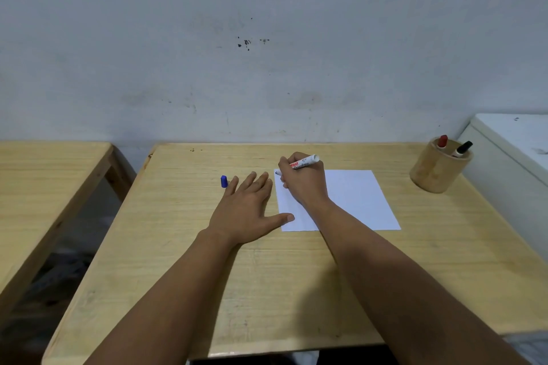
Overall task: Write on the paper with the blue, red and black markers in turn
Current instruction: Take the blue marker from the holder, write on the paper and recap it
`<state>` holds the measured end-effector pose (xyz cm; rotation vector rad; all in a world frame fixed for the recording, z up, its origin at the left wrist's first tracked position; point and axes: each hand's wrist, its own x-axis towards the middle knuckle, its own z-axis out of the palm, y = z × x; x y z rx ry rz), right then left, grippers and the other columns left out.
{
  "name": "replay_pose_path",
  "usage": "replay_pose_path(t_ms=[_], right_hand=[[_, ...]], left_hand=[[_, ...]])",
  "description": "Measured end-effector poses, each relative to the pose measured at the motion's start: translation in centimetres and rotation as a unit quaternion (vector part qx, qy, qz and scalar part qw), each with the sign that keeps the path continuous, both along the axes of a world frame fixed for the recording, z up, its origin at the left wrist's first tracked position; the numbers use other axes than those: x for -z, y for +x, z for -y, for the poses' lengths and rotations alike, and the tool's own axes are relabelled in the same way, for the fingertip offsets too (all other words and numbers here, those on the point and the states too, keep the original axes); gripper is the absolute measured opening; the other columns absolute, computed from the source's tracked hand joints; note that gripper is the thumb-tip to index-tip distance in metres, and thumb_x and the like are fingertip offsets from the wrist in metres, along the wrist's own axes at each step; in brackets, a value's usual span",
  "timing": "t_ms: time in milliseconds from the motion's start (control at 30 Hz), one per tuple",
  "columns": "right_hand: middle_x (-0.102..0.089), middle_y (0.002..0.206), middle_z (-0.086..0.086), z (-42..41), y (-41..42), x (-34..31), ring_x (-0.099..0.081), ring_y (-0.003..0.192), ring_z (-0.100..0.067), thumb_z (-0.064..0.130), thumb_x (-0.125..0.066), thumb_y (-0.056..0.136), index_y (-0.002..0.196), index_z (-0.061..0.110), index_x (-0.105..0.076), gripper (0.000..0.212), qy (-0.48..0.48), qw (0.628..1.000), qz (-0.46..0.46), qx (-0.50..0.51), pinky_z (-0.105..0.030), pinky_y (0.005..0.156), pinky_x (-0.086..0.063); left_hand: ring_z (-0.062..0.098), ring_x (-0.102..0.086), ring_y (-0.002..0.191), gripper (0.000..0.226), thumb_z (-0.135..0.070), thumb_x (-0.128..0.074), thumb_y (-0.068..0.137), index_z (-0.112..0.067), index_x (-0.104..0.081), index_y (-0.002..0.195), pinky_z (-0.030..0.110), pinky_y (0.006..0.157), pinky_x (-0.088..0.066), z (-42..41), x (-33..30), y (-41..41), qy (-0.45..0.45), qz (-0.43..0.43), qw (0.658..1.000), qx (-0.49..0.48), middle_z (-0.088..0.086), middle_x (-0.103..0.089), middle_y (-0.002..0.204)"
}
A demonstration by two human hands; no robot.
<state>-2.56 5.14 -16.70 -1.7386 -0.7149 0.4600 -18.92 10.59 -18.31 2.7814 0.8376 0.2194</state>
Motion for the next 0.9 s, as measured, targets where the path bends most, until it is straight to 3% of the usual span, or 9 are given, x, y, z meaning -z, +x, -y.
replay_pose_path(t_ms=[367,433,533,633,700,767,833,900], right_hand=[[-0.075,0.07,-0.009,0.0,-0.1,-0.3,-0.081,0.071,-0.021,0.036,-0.064,0.081,0.059,0.018,-0.058,0.029,-0.03,0.999,0.016,-0.01,-0.056,0.074,-0.066],[-0.076,0.069,-0.009,0.2,-0.2,-0.5,-0.08,0.068,-0.02,0.032,-0.064,0.083,0.061,0.014,-0.057,0.03,-0.018,1.0,-0.003,-0.004,-0.049,0.067,-0.067],[-0.076,0.067,-0.002,0.2,0.0,-1.3,-0.069,0.056,-0.015,0.033,-0.075,0.093,0.072,0.014,-0.066,0.03,0.044,0.996,-0.071,0.028,-0.031,0.056,-0.055],[-0.067,0.06,0.012,0.3,1.0,-3.1,-0.054,0.052,-0.01,0.037,-0.081,0.093,0.073,0.02,-0.06,0.033,0.1,0.992,-0.057,0.054,-0.032,0.055,-0.048],[-0.068,0.064,0.003,0.9,1.7,-4.6,-0.053,0.052,-0.011,0.034,-0.086,0.088,0.072,0.023,-0.064,0.03,0.123,0.988,-0.073,0.055,-0.034,0.056,-0.049],[-0.073,0.073,-0.007,1.9,2.3,-5.9,-0.056,0.053,-0.015,0.04,-0.085,0.088,0.081,0.021,-0.075,0.022,0.135,0.983,-0.118,0.044,-0.03,0.053,-0.047],[-0.075,0.074,-0.004,2.8,3.0,-6.8,-0.055,0.047,-0.014,0.049,-0.069,0.099,0.094,0.017,-0.081,0.035,0.142,0.969,-0.2,0.031,-0.024,0.047,-0.042],[-0.07,0.069,-0.004,3.8,3.9,-7.2,-0.047,0.041,-0.011,0.045,-0.054,0.107,0.096,0.014,-0.082,0.043,0.138,0.959,-0.243,0.034,-0.02,0.044,-0.035]], left_hand=[[0.014,-0.004,0.16,0.106,-0.09,-0.033,0.082,-0.022,-0.026,0.162,0.05,0.128,-0.002,0.0,-0.1,0.1,0.004,0.001,1.0,-0.001,-0.007,-0.015,0.172],[0.014,-0.005,0.16,0.106,-0.09,-0.034,0.082,-0.022,-0.027,0.162,0.05,0.128,-0.002,0.1,-0.1,0.1,0.004,0.002,1.0,-0.002,-0.007,-0.016,0.172],[0.013,-0.004,0.16,0.107,-0.091,-0.034,0.081,-0.022,-0.026,0.162,0.049,0.129,-0.001,0.1,-0.3,0.1,-0.006,-0.001,1.0,-0.003,-0.008,-0.014,0.172],[0.013,-0.005,0.16,0.108,-0.091,-0.038,0.08,-0.02,-0.028,0.162,0.048,0.129,-0.002,0.2,-0.5,0.0,-0.012,-0.001,1.0,-0.009,-0.007,-0.015,0.172],[0.018,-0.015,0.159,0.104,-0.09,-0.043,0.079,-0.022,-0.037,0.158,0.05,0.128,-0.011,0.4,-0.7,-0.1,-0.015,0.017,1.0,-0.005,-0.006,-0.026,0.169],[0.024,-0.039,0.148,0.092,-0.088,-0.052,0.078,-0.026,-0.052,0.147,0.05,0.119,-0.032,0.7,-0.8,-0.2,-0.003,0.078,0.997,-0.014,-0.005,-0.049,0.155],[0.022,-0.053,0.129,0.074,-0.079,-0.062,0.08,-0.028,-0.065,0.134,0.046,0.103,-0.045,0.6,-1.1,-0.4,0.049,0.178,0.981,-0.063,-0.005,-0.063,0.136],[0.025,-0.054,0.115,0.054,-0.066,-0.061,0.088,-0.028,-0.07,0.125,0.044,0.091,-0.045,0.1,-1.9,-0.8,0.122,0.231,0.956,-0.135,-0.005,-0.063,0.125]])
